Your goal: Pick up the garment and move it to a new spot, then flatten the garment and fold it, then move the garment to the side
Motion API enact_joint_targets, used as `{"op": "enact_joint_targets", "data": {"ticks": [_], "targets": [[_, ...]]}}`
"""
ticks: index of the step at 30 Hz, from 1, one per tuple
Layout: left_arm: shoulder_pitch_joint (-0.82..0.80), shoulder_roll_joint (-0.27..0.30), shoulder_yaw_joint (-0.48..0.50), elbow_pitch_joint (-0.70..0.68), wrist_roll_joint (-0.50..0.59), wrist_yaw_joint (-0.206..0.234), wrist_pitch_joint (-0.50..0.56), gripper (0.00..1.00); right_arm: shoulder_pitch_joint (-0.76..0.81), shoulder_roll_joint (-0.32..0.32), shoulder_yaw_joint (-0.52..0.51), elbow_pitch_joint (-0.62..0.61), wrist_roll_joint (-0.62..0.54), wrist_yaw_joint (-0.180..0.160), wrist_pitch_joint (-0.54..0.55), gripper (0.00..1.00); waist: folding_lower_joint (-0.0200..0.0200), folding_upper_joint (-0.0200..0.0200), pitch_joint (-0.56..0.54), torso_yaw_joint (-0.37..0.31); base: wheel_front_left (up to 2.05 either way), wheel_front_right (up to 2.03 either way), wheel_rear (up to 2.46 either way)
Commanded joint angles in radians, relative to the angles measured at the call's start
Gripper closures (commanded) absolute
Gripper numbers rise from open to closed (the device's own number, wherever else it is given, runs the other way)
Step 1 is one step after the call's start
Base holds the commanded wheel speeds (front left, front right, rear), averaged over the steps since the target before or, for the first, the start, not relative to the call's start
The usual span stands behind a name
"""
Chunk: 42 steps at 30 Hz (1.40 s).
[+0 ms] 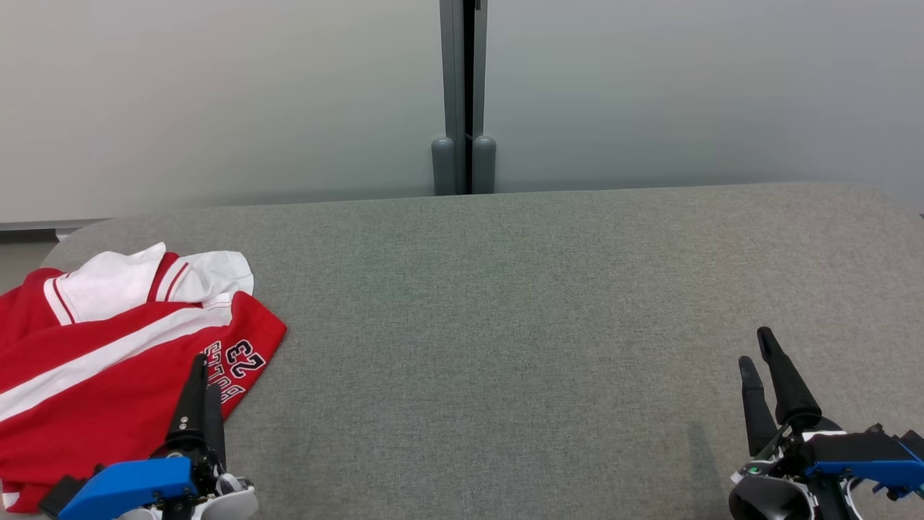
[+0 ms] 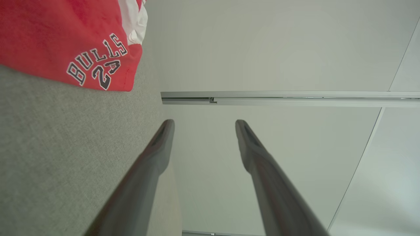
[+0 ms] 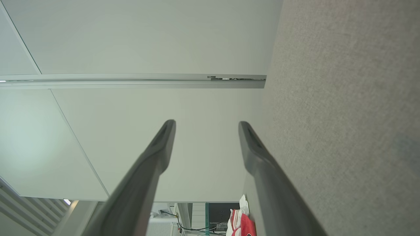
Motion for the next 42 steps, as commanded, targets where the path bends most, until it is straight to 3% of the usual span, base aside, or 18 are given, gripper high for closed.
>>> {"op": "enact_joint_targets", "data": {"ticks": [1,11,32,42], "targets": [[-0.029,0.007,-0.002,-0.025,0.012,-0.001,-0.009,0.0,-0.018,-0.005,0.006,-0.026,0.001,0.001,-0.009,0.0,0.0,0.0,0.0,0.0,0.0,0.0,0.0],[-0.031,0.008,-0.003,-0.061,0.142,-0.001,-0.053,0.0,-0.028,-0.026,0.048,-0.044,-0.118,0.001,-0.065,0.0,0.0,0.0,0.001,0.0,0.0,0.0,0.0],[-0.025,0.009,-0.078,-0.12,0.687,0.06,-0.132,0.0,-0.039,-0.032,0.092,-0.072,-0.564,0.001,-0.144,0.0,0.0,0.0,0.0,-0.002,0.0,0.0,0.0],[-0.023,0.016,-0.098,-0.109,0.89,0.077,-0.164,0.0,-0.044,-0.043,0.116,-0.078,-0.764,0.002,-0.177,0.0,0.0,0.0,-0.001,-0.001,0.0,0.0,0.0]]}}
